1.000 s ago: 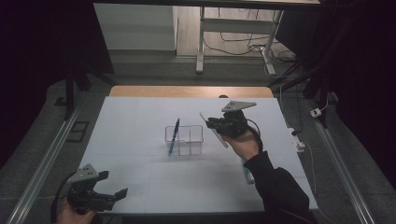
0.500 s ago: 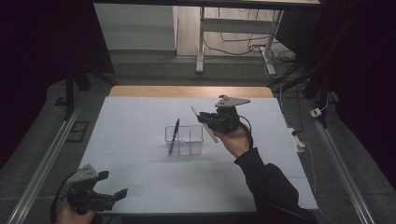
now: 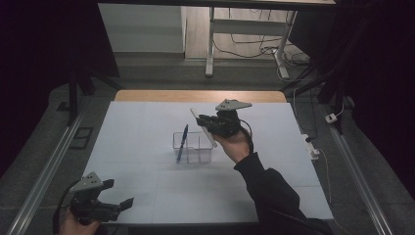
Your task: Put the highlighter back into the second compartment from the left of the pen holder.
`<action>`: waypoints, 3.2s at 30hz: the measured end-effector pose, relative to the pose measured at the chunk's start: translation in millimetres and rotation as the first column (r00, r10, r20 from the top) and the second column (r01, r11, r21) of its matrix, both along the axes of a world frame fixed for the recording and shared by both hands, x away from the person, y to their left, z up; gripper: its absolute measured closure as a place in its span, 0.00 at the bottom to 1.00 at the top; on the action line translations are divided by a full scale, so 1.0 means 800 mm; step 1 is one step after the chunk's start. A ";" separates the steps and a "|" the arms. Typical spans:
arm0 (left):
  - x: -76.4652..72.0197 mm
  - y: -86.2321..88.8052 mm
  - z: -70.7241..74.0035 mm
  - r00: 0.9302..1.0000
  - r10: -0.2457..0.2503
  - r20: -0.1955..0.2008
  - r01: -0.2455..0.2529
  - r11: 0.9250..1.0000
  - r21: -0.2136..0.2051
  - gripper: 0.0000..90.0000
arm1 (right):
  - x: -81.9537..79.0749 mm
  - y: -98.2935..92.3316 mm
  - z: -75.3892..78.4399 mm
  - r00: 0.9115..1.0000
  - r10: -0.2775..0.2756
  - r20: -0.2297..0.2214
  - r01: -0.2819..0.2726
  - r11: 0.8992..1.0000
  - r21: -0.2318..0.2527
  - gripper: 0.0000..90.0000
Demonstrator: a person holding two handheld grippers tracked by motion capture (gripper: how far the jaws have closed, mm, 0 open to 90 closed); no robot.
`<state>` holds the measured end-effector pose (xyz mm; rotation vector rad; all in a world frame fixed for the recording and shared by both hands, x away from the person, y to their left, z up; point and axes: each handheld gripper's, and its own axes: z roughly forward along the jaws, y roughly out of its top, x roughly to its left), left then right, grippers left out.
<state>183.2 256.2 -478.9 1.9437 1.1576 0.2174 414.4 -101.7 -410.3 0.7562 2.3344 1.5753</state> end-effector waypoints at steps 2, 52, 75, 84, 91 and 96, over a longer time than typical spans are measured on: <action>0.000 0.000 0.000 1.000 -0.001 0.000 0.001 1.000 0.000 0.00 | 0.000 0.005 -0.001 1.000 0.005 0.004 -0.005 1.000 0.005 0.88; -0.001 0.000 0.000 1.000 -0.006 0.002 0.006 1.000 0.002 0.00 | -0.007 0.062 -0.051 0.998 0.063 0.016 -0.062 0.997 -0.038 0.77; 0.000 0.000 0.000 1.000 -0.002 0.000 0.002 1.000 0.000 0.00 | -0.022 0.026 -0.031 0.998 0.052 -0.044 -0.057 0.993 -0.102 0.46; 0.000 0.000 0.000 1.000 -0.008 0.001 0.008 1.000 -0.002 0.00 | -0.032 0.014 -0.034 0.994 0.076 -0.082 -0.089 0.982 -0.165 0.30; 0.000 0.000 0.000 1.000 -0.010 0.003 0.010 1.000 -0.001 0.00 | -0.039 0.000 -0.040 0.991 0.095 -0.099 -0.114 0.970 -0.216 0.21; -0.001 -0.001 0.000 1.000 -0.012 0.003 0.012 1.000 0.001 0.00 | -0.042 -0.016 -0.041 0.988 0.096 -0.118 -0.121 0.964 -0.236 0.14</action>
